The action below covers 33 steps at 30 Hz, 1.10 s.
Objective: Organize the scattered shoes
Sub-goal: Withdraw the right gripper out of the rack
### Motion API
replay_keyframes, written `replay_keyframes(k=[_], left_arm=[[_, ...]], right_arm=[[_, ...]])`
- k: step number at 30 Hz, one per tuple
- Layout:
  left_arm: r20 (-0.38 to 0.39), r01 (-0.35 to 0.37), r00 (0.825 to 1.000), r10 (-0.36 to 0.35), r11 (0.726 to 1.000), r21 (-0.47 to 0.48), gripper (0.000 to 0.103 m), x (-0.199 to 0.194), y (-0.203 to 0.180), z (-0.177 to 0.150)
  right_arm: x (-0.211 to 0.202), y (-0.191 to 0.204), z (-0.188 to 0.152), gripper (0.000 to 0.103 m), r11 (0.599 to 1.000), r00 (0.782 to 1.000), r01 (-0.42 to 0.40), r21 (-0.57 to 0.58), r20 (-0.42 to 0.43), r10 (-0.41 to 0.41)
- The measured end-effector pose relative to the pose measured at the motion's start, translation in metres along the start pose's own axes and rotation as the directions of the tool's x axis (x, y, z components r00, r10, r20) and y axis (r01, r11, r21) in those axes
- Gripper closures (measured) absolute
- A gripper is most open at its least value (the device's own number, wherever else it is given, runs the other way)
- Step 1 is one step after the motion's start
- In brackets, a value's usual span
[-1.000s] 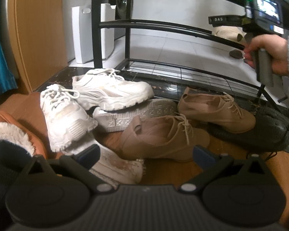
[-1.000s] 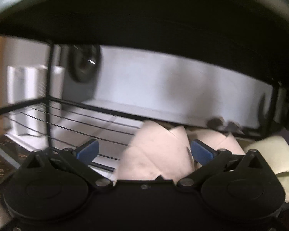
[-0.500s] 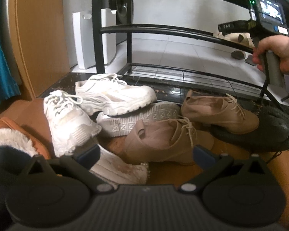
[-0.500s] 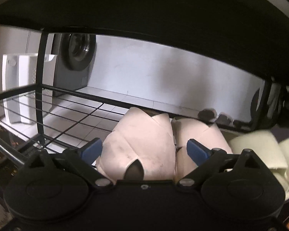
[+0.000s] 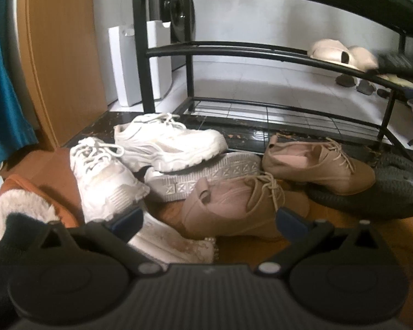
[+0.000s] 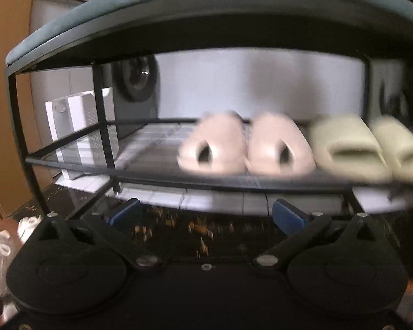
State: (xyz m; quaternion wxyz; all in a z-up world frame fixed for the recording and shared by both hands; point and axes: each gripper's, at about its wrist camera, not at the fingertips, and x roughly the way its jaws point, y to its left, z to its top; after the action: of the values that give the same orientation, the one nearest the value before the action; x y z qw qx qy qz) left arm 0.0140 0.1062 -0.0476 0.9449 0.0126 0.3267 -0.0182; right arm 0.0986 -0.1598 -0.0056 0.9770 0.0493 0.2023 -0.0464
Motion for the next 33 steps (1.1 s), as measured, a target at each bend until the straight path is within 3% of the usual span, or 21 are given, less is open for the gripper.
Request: replay_keyframes(k=[6,12,20,27,29,33], left_arm=[[-0.004,-0.015,1.0,0.015,1.0,0.015,0.0,0.001,-0.004,-0.004],[-0.032,-0.028,0.999,0.029,0.999,0.029,0.001,0.005,-0.007,-0.013],[-0.028,-0.134,0.99,0.135,0.991,0.029,0.001,0.002,-0.007,-0.015],[-0.048,-0.149,0.988,0.15,0.989,0.012,0.0,0.006,-0.005,-0.014],[-0.055,-0.124,0.991,0.123,0.992,-0.003,0.001,0.007,-0.004,-0.013],[-0.02,-0.114,0.993,0.113,0.992,-0.049,0.001,0.002,-0.002,-0.015]], right_arm=[[-0.061,-0.03,-0.066,0.0,0.99,0.999,0.046,0.131,-0.02,-0.043],[-0.101,-0.04,-0.104,0.0,0.983,0.998,0.059,0.175,-0.037,-0.054],[-0.11,-0.052,-0.107,0.0,0.977,0.997,0.067,0.2,-0.056,-0.056],[-0.111,-0.047,-0.105,0.0,0.981,0.998,0.059,0.183,-0.048,-0.051],[-0.111,-0.046,-0.105,0.0,0.981,0.997,0.062,0.182,-0.051,-0.054],[-0.11,-0.045,-0.103,0.0,0.982,0.997,0.065,0.179,-0.055,-0.056]])
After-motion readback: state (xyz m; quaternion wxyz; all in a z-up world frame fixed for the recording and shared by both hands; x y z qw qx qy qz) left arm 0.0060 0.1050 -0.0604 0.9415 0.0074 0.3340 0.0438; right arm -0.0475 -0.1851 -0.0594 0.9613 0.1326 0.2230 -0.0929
